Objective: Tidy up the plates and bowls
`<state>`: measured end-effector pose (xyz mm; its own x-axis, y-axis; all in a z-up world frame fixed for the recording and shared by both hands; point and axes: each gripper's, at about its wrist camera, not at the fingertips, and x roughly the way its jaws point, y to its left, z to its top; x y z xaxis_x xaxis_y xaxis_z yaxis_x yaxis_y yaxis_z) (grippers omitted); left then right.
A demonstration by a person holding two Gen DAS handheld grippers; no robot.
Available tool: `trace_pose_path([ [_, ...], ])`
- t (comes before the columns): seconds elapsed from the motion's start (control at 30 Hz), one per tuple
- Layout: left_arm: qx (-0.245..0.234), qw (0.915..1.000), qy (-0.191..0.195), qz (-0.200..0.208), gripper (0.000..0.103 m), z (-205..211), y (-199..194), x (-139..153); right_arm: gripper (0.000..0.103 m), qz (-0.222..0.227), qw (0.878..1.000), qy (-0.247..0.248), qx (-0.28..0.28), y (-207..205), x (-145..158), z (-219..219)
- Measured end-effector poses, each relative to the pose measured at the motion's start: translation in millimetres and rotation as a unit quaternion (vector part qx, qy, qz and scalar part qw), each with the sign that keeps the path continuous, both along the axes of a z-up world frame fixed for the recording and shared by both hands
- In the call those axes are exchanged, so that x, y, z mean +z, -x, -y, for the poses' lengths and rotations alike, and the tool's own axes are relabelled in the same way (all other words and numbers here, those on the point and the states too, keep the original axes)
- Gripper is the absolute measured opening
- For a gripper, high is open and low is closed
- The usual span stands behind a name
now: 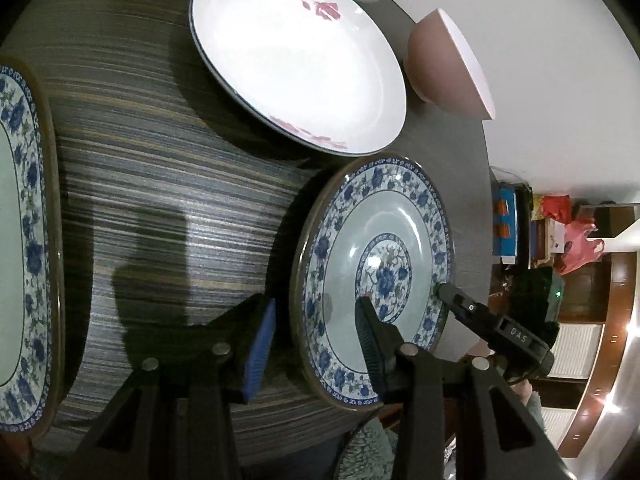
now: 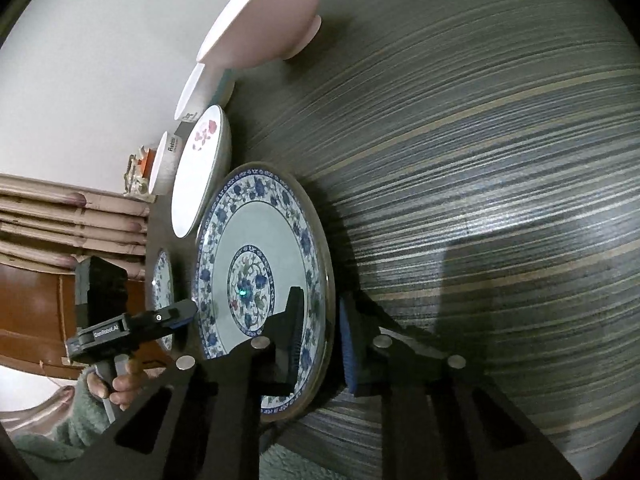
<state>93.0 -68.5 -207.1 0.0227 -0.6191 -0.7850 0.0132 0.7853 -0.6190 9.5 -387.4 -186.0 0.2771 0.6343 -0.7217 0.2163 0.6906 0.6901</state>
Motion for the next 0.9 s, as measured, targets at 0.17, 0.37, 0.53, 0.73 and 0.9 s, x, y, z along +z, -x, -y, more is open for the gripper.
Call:
trace_pose_path([
  [0.17, -0.007, 1.0000, -0.005, -0.001, 0.025, 2, -2, -1, 0.015, 0.002, 1.000, 0.004, 0.005, -5, 1, -3],
  [0.37, -0.015, 0.9995, -0.026, 0.007, 0.013, 6, -1, -1, 0.011, 0.006, 1.000, 0.012, 0.008, -3, 2, -1],
  [0.53, -0.030, 0.9980, -0.048, 0.027, 0.014, 10, 1, 2, 0.012, 0.011, 1.000, 0.025, 0.011, 0, 5, -5],
  [0.73, -0.041, 0.9968, -0.052, 0.044, 0.014, 13, 3, 10, 0.012, 0.012, 1.000, 0.024, -0.005, 11, 6, -3],
  [0.9, -0.042, 0.9964, -0.052, 0.053, 0.014, 12, 7, 17, 0.012, 0.016, 1.000, 0.023, -0.012, 19, 11, -3],
])
